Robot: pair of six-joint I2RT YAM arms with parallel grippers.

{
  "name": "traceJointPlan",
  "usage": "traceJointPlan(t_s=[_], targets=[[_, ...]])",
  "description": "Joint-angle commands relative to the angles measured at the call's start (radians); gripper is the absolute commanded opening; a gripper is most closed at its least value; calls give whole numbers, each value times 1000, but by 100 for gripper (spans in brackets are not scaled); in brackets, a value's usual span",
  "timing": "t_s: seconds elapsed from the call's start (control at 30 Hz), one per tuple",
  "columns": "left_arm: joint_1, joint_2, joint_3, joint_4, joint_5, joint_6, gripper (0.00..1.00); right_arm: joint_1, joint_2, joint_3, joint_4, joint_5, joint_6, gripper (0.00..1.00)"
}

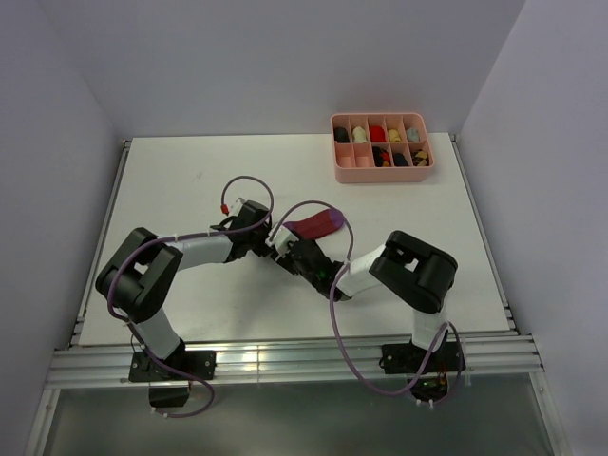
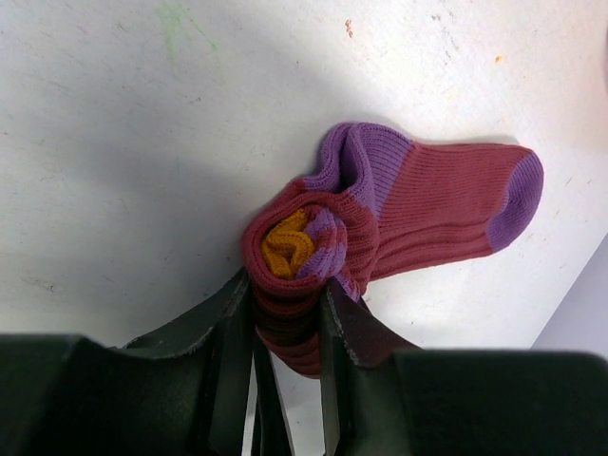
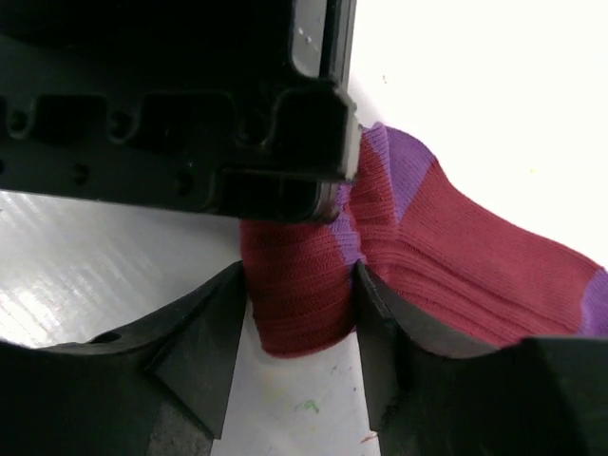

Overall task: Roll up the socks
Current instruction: Roll the sock at the center of the board.

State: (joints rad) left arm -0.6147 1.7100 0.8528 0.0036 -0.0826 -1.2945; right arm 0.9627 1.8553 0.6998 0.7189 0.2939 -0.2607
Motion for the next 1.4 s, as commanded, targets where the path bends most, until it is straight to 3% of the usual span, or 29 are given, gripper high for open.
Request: traceJointPlan(t_s=[0.0, 0.03, 0.07, 0.17, 0.27, 0.5, 0.6, 0.9, 1.37], targets=[[-8, -12, -40, -99, 58, 31, 23, 11, 38, 30, 17, -15, -11, 52], [-7, -12, -40, -94, 63, 31, 23, 11, 38, 32, 11, -15, -8, 46], [-7, -15, -41, -96, 63, 27, 24, 10, 38, 36, -1, -28, -8, 32], [-2, -36, -55, -90, 58, 21, 28, 7, 21, 41, -39, -74, 4, 11], [12, -81, -86, -77, 38, 2, 38, -12, -8, 58, -114, -139, 32, 0], [46, -211, -173, -39, -14, -51, 69, -110, -38, 147, -363, -459, 115, 0], [50, -269, -211, -24, -51, -78, 74, -160, -16, 219, -474, -600, 147, 0], [52, -363, -304, 30, -82, -111, 74, -251, 139, 492, -785, -866, 212, 0], [52, -279, -307, 127, -78, -117, 71, -363, 285, 507, -722, -1102, 526, 0]])
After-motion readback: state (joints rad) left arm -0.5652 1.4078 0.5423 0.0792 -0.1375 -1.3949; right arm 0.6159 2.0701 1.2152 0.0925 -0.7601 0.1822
